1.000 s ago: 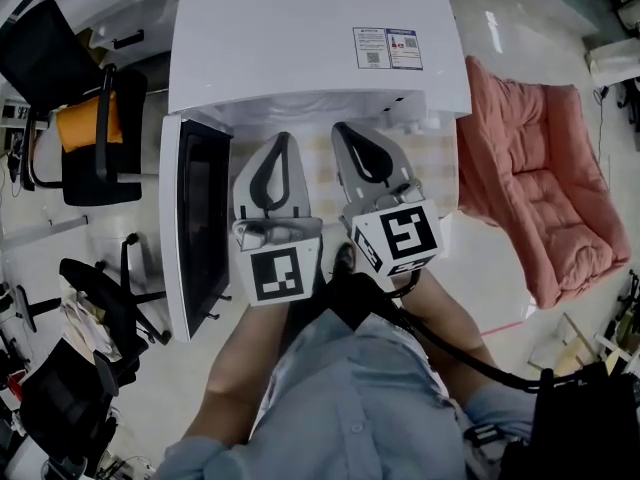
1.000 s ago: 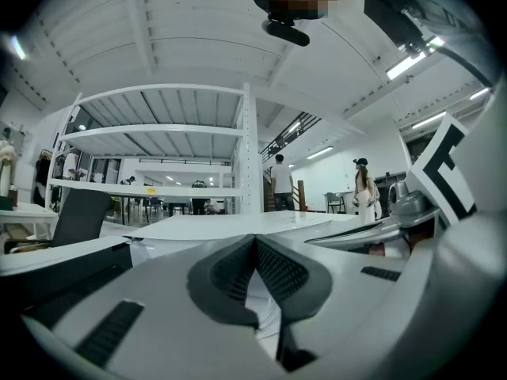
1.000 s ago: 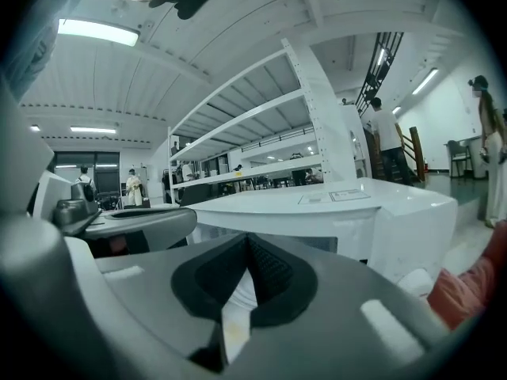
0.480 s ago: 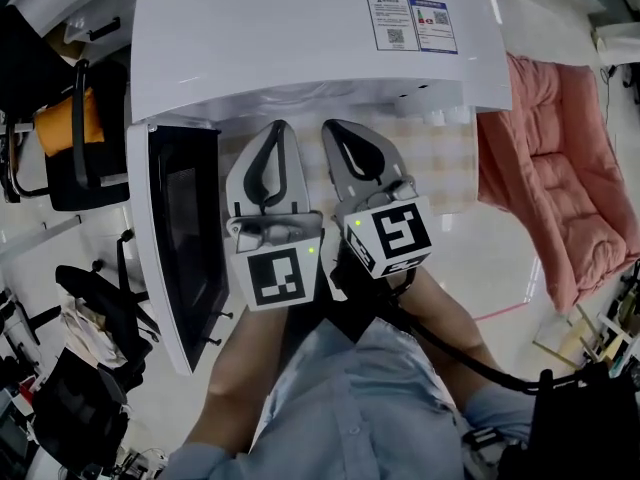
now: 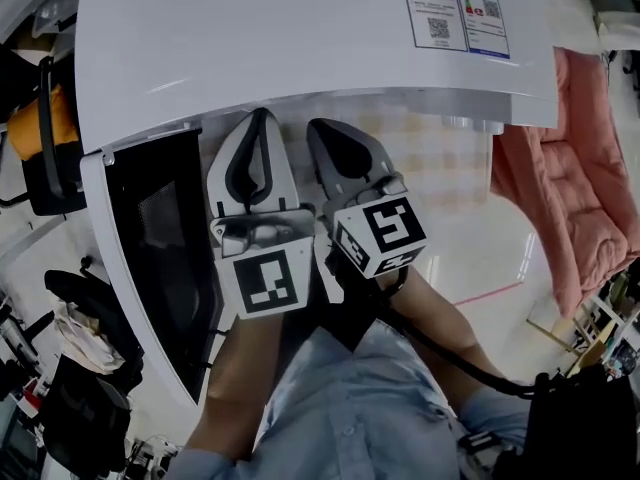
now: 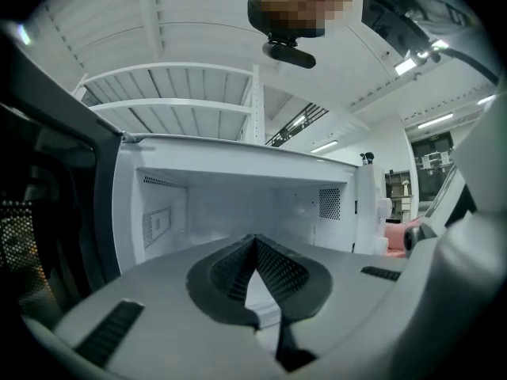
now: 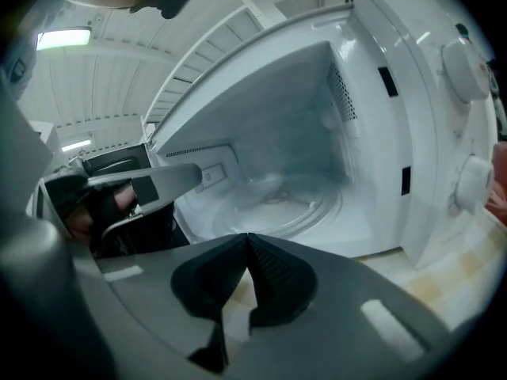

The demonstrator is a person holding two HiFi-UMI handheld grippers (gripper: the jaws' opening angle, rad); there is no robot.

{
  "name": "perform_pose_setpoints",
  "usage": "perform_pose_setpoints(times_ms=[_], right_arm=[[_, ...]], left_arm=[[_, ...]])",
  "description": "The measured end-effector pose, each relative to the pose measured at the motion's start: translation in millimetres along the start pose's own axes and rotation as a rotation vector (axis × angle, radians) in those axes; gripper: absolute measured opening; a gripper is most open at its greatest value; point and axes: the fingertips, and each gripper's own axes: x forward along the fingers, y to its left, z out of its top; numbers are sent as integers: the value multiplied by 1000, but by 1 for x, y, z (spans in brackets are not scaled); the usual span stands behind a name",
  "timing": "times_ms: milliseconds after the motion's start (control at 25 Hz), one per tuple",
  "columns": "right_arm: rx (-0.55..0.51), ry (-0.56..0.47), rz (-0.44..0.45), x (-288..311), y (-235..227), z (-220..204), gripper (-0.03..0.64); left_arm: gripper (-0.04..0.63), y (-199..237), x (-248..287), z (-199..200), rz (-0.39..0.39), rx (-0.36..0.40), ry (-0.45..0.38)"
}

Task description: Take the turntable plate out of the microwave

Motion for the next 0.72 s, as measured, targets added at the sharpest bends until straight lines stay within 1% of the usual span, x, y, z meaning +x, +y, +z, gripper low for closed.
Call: perform_pose_setpoints(times_ms=[80,240,280,360,520,720], right_arm=[[55,19,6,4,-2,-6,2],[253,40,30,11,-7,-16,3],[298,41,36,13,-9,-18,8],[374,41,49,16,-11,-21,40],[484,36,67,24,-13,-24,77],[604,20,95,33,-15,-25,97]], left_arm=[[6,4,3,-1,4,-6,8],[6,8,6,-3,5,-12,26],[6,9,6,-3,5,-13,31],[6,11,7,-4,7,-16,40],[6,13,10,-6,3,-19,55],[6,15,14,-10,3,-22,70]])
